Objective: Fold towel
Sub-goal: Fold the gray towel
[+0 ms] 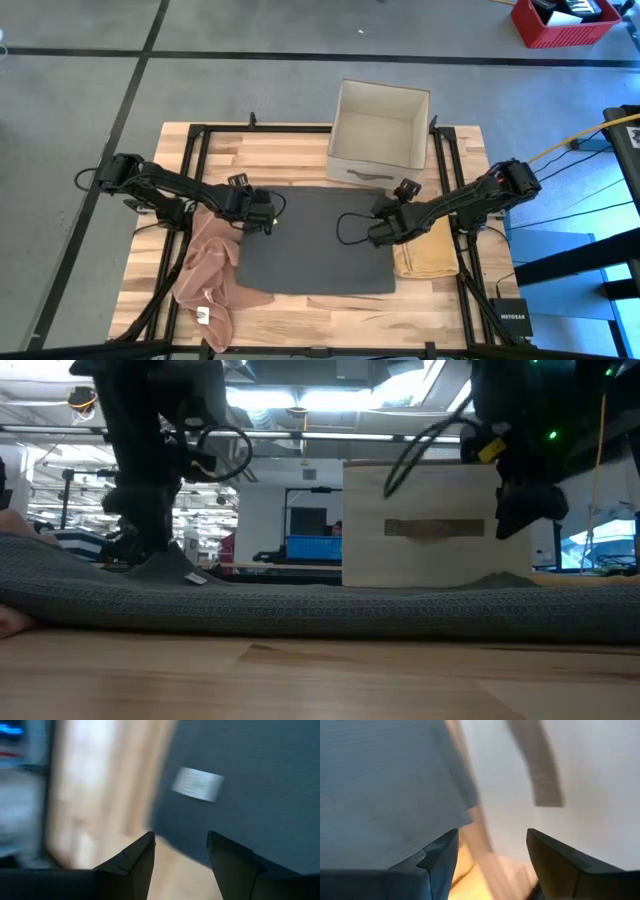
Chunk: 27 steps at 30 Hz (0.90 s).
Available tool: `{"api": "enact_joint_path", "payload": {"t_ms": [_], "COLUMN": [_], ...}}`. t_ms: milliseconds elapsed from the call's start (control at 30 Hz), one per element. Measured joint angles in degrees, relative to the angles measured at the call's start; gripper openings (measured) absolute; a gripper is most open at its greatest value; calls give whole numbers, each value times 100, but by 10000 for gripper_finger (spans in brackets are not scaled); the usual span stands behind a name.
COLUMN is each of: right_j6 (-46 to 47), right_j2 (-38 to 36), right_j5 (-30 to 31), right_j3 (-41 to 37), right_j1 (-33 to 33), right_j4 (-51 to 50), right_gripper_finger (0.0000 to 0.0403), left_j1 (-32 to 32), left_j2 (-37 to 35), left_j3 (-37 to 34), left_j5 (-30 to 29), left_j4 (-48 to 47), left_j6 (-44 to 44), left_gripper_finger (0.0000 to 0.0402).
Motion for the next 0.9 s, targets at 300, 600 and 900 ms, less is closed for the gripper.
{"api": "enact_joint_path", "payload": {"t_ms": [300,600,900], "right_j6": [-1017,-1912,-2131], "right_j2": [-1352,-1431,-874], "right_j5": [-1256,-2690,-3459], "right_j3": [-990,-2527,-2785], "right_j1": [-442,-578,-267], "right_j4": [2003,5512,6175], "right_gripper_finger": [239,239,239], "left_j1": [954,793,56], "left_j2": [-932,-1022,-526], "left_j3": [-200,-1021,-1294], "left_j5": [1711,3153,3211], "left_j4": [523,1955,1945], "left_j6": [581,306,-545], "left_gripper_finger": [172,172,172]}}
